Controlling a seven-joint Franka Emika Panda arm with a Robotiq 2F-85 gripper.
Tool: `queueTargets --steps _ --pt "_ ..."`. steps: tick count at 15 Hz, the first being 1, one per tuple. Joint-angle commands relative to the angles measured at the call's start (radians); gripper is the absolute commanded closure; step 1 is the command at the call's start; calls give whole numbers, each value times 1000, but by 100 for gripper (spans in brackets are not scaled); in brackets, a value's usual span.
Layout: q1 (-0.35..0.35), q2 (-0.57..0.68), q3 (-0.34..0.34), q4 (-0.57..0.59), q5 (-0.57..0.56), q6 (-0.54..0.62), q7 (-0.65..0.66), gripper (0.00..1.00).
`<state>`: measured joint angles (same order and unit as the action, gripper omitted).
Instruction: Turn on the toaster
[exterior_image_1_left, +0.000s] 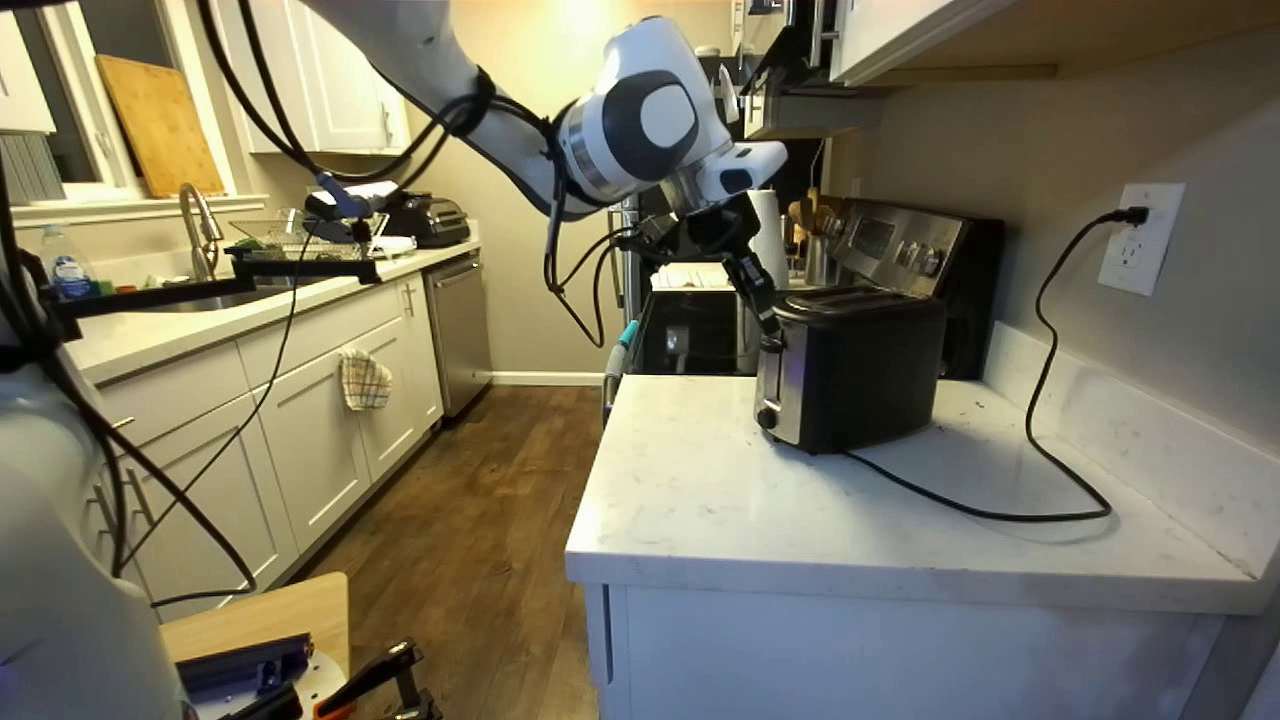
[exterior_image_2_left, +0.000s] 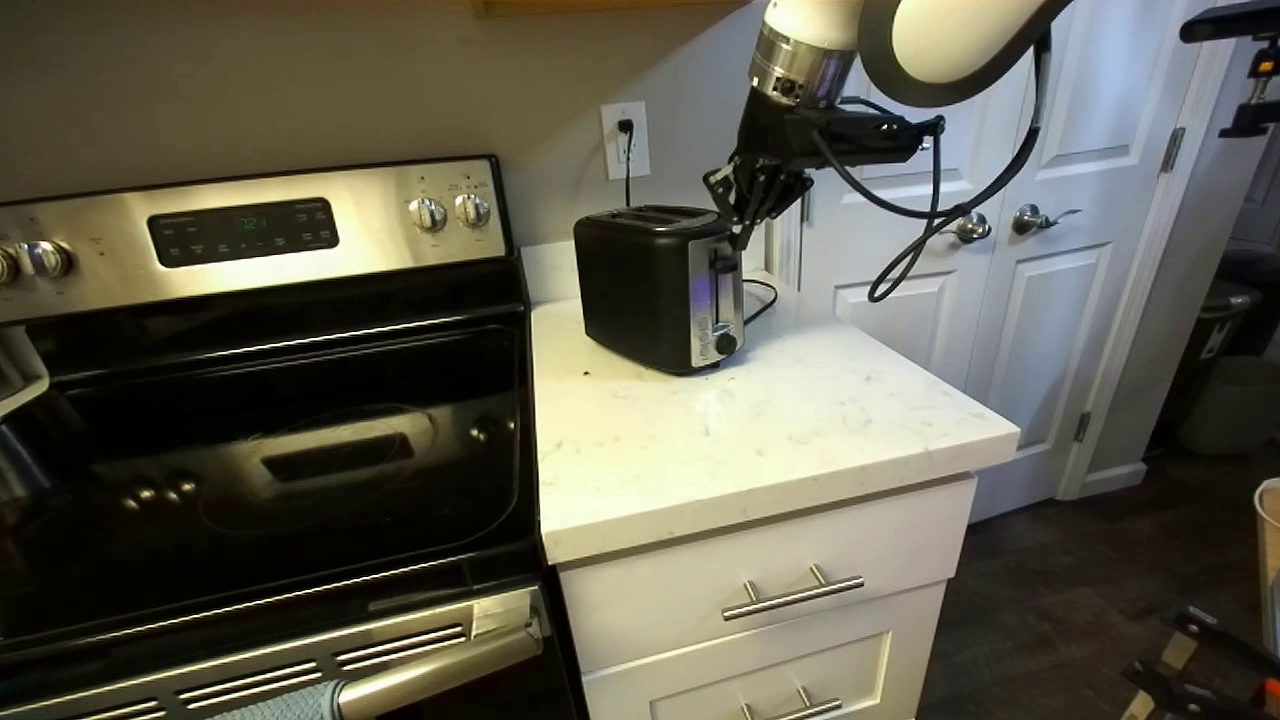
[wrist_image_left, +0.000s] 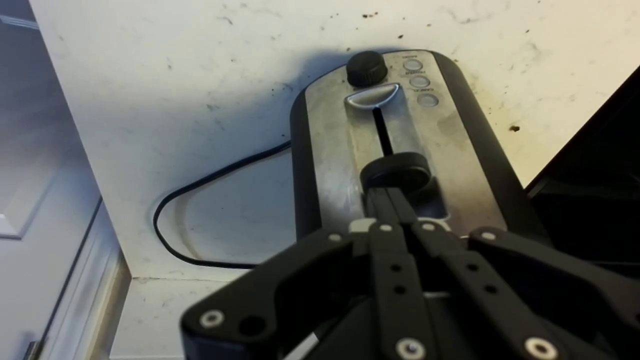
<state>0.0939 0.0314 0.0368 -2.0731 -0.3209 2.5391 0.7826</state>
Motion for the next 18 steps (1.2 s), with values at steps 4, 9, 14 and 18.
queueTargets --steps 4,9,14,18 --pt "-6 30 0 2 15 0 2 100" --pt "4 92 -5 24 6 6 0 100" --pt "11 132 -9 50 12 -1 -8 100" --pt "10 180 -10 77 44 11 -23 100"
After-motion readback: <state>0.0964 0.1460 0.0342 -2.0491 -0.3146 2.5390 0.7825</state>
